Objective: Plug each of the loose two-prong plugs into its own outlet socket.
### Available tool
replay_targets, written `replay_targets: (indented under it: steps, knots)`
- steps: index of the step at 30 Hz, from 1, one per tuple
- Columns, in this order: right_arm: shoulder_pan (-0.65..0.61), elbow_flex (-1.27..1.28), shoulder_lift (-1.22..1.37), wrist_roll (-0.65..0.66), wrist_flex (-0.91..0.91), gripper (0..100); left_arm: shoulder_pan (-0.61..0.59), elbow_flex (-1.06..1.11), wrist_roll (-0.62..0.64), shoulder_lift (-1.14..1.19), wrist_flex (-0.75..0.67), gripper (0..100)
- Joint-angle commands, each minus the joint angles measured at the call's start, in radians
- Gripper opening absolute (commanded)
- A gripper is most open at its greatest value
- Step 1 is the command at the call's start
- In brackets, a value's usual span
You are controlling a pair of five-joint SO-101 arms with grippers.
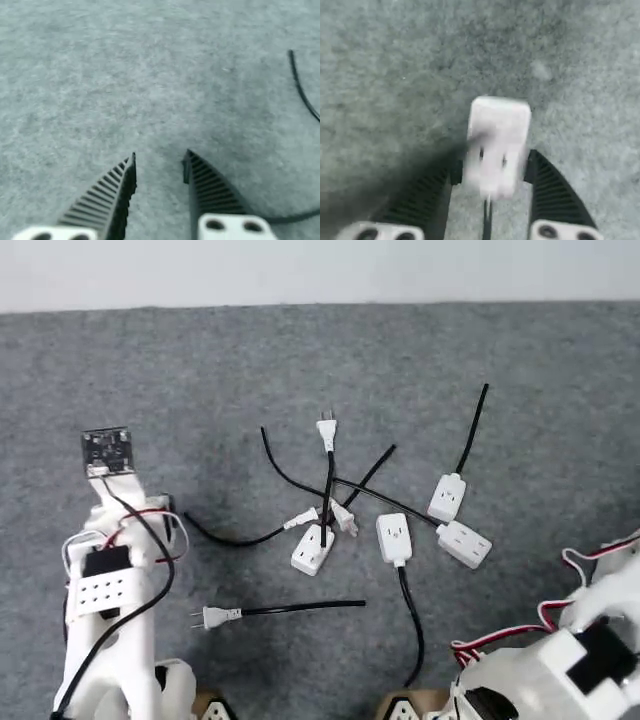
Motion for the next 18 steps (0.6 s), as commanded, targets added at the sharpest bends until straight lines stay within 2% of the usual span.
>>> replay_targets:
  steps: [1,4,8,13,18]
  knots:
    - [-0.013,-0.143,-0.013,0.014,0.156,20.2,0.074,-0.007,0.008,-0.011,-0.003,17]
    - [-0.041,-0.207,-0.050,0.040,0.288,20.2,0.178,-0.044,0.041,-0.011,0.115,17]
    - [-0.081,-0.210,-0.120,0.038,0.392,20.2,0.379,-0.119,0.238,-0.005,0.244,17]
    - [-0.159,-0.068,-0.189,-0.006,0.390,20.2,0.641,-0.147,0.402,-0.002,0.198,17]
    - [-0.260,0.124,-0.236,-0.101,0.288,20.2,0.798,-0.170,0.439,0.000,0.110,17]
